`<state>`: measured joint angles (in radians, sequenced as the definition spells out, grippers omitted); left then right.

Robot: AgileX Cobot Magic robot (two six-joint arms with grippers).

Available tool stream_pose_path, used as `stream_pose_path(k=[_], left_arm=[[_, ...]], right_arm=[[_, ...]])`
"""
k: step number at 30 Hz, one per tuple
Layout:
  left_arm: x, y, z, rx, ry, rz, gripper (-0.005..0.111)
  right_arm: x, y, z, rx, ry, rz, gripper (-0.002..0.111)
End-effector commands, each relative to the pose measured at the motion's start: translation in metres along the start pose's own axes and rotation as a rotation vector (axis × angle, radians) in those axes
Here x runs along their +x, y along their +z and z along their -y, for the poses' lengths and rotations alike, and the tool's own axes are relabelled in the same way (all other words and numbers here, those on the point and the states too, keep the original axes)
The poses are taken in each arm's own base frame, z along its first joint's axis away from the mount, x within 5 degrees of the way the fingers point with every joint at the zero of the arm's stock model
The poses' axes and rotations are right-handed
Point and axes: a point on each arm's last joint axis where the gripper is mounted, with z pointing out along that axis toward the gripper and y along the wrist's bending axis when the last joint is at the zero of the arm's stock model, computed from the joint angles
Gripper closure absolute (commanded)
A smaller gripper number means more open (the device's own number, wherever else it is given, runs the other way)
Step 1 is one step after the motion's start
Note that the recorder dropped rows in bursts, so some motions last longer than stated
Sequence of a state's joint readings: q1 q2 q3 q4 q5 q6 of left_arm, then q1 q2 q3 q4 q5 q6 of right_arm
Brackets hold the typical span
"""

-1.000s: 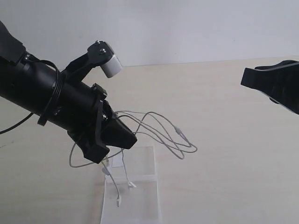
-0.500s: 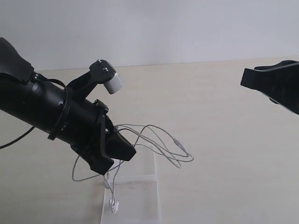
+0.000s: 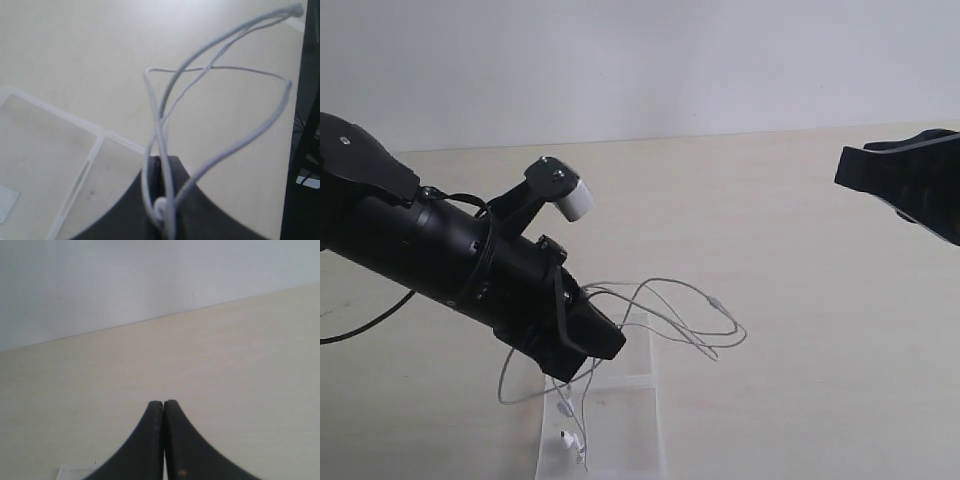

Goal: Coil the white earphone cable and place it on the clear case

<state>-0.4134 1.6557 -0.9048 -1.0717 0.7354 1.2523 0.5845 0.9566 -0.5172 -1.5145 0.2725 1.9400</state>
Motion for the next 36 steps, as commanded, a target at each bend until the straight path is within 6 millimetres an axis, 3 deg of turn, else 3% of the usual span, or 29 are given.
stream_pose_path(k=[1,12,18,25,32,36], left_arm=[[0.003,0.009,-0.003,0.008,-0.034,-0.01,0.107],[0.022,0.033,-0.013,0.043,-0.185,-0.063,0.107],[0.017,0.035,-0.012,0.065,-0.368,0.044,0.107],[0.02,0.035,-0.016,0.017,-0.524,0.03,0.107],[0.044,0.034,-0.015,-0.058,-0.62,-0.012,0.107],[0.048,0.034,-0.014,-0.057,-0.647,-0.013,0.107]], right_arm=[[0.0,0.0,0.001,-0.002,-0.015,0.001,0.108],[0.0,0.0,0.001,-0.002,-0.017,0.001,0.108],[0.0,0.0,0.001,-0.002,-0.019,0.002,0.108],[0.0,0.0,0.001,-0.004,-0.019,0.001,0.108],[0.0,0.0,0.001,-0.004,-0.041,0.002,0.108],[0.0,0.0,0.001,-0.004,-0.041,0.002,0.108]])
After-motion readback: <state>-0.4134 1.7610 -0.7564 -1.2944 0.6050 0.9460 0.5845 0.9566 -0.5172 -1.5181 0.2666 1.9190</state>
